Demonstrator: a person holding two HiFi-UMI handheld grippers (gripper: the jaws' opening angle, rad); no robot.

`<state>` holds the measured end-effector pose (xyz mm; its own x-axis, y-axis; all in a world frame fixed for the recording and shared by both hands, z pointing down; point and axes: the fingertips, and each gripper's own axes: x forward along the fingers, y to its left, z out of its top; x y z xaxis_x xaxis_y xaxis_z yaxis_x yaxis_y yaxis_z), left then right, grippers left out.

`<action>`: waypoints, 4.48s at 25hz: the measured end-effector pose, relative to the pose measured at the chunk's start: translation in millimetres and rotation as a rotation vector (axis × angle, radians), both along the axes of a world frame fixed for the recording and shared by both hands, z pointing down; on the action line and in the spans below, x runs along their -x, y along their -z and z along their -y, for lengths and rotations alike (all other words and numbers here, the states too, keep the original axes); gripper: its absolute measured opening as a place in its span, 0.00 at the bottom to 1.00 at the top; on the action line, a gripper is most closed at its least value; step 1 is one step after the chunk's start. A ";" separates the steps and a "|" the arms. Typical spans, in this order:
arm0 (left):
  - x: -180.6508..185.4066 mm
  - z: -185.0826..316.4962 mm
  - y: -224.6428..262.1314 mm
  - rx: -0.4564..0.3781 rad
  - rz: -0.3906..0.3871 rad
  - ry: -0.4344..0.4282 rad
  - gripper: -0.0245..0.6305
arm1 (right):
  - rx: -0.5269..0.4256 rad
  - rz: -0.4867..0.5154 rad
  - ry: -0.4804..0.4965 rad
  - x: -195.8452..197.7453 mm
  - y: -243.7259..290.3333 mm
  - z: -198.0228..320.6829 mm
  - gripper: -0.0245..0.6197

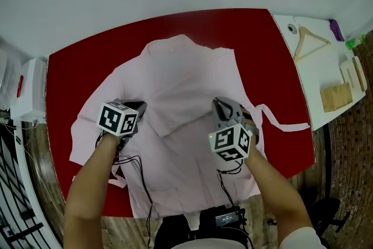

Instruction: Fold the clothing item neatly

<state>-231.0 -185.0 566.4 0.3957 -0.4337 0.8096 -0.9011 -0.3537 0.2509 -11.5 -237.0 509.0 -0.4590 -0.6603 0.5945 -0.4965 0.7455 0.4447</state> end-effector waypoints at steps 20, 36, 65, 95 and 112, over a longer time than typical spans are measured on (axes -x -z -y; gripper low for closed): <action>1.7 0.5 -8.7 0.012 0.046 0.020 0.05 | 0.120 -0.157 -0.204 -109.3 -52.2 60.1 0.06; 10.0 -28.9 37.3 -0.097 -0.040 0.196 0.05 | 0.019 -0.019 -0.129 -86.5 0.9 47.5 0.06; 115.4 -199.4 87.4 -0.266 -0.302 0.589 0.05 | 0.036 0.010 0.308 139.9 31.7 -121.3 0.07; 256.2 -284.5 5.6 -0.108 -0.338 0.916 0.30 | 0.126 -0.098 0.905 357.7 -37.0 -328.5 0.25; 259.2 -264.5 22.8 -0.159 -0.394 0.846 0.07 | 0.024 -0.159 0.904 375.2 -40.3 -334.6 0.09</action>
<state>-490.3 79.5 543.6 0.1318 -0.7954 0.5916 -0.7347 0.3223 0.5969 -386.8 97.6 549.3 -0.7065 -0.0765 0.7035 0.3455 0.8303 0.4373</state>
